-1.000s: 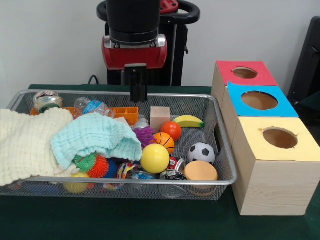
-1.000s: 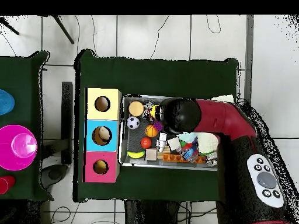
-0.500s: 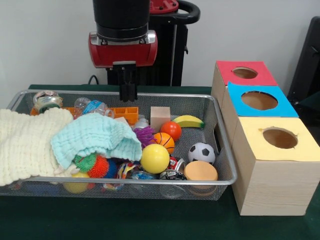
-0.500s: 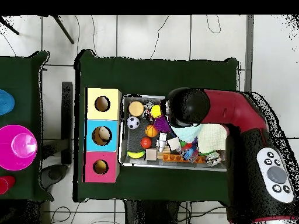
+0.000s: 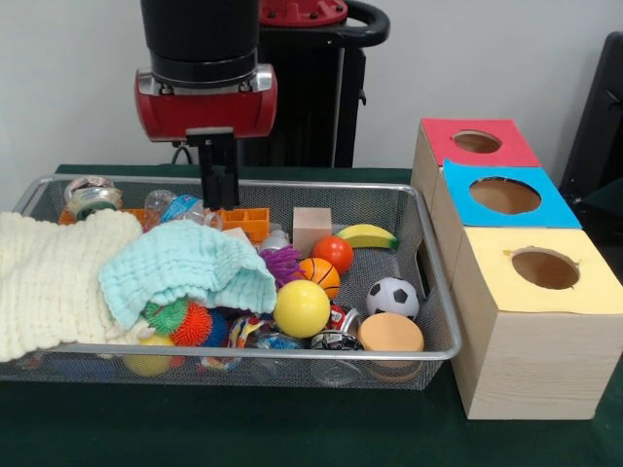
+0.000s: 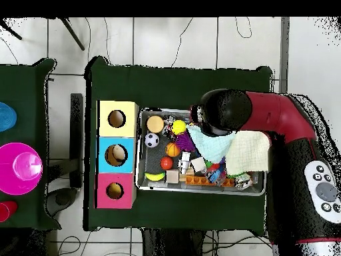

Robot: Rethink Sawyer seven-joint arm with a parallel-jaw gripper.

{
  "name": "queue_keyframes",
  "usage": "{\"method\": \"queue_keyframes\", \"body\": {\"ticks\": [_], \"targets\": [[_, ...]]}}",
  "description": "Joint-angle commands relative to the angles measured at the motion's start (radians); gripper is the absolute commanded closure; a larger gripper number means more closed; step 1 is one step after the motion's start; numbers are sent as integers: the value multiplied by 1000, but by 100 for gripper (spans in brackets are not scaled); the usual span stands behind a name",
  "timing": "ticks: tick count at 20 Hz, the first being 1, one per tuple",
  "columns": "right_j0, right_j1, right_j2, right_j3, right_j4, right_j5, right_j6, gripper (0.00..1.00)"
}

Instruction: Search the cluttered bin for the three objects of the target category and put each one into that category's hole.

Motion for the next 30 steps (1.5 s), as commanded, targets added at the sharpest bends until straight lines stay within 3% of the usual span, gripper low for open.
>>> {"method": "queue_keyframes", "body": {"ticks": [1, 13, 30], "targets": [[-35, 69, 85, -82, -77, 136, -372, 100], [-58, 123, 111, -203, -133, 175, -461, 100], [-103, 156, 105, -252, -131, 178, -565, 100]]}}
